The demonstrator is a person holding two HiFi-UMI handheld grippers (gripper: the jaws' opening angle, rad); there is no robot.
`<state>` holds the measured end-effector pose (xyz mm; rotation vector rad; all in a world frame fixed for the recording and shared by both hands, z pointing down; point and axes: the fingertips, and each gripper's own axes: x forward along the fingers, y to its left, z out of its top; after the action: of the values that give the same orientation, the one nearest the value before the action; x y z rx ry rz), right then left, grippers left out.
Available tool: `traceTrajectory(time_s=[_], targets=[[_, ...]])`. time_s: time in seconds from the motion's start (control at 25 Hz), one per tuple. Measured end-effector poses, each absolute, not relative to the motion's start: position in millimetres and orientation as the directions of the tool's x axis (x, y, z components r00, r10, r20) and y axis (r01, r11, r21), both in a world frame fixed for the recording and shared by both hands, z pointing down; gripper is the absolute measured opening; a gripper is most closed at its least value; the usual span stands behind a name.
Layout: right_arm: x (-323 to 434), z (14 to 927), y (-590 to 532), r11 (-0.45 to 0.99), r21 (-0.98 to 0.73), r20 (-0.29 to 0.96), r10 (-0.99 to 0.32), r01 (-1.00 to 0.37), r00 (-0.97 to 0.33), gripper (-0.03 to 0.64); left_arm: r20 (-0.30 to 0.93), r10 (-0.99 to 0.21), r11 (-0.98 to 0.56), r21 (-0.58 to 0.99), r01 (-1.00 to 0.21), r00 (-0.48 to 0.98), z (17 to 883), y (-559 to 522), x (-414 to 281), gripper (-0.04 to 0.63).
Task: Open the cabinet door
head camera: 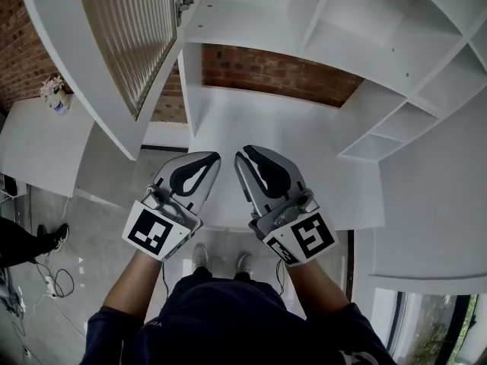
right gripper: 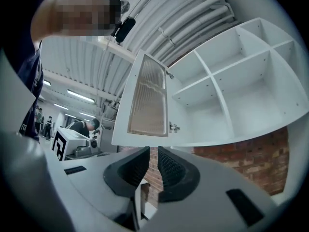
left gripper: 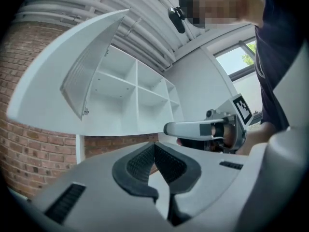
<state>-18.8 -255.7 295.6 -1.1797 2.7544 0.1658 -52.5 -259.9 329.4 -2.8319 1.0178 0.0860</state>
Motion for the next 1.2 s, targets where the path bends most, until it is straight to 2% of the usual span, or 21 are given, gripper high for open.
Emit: traceTrajectory(time_s=[0.56, 1.2], targets=[[61, 297, -277, 0.603, 0.027, -0.176, -0.783, -0.798, -0.597, 0.04, -0.135, -0.574, -0.802, -0.105, -0.588, 0.807, 314, -290, 15, 0.008], [71, 300, -278, 0.603, 0.02, -0.176, -0.783, -0.798, -0.596, 0.026, -0.137, -0.569, -0.804, -0.115, -0.583, 0.811, 311, -293, 25, 0.008]])
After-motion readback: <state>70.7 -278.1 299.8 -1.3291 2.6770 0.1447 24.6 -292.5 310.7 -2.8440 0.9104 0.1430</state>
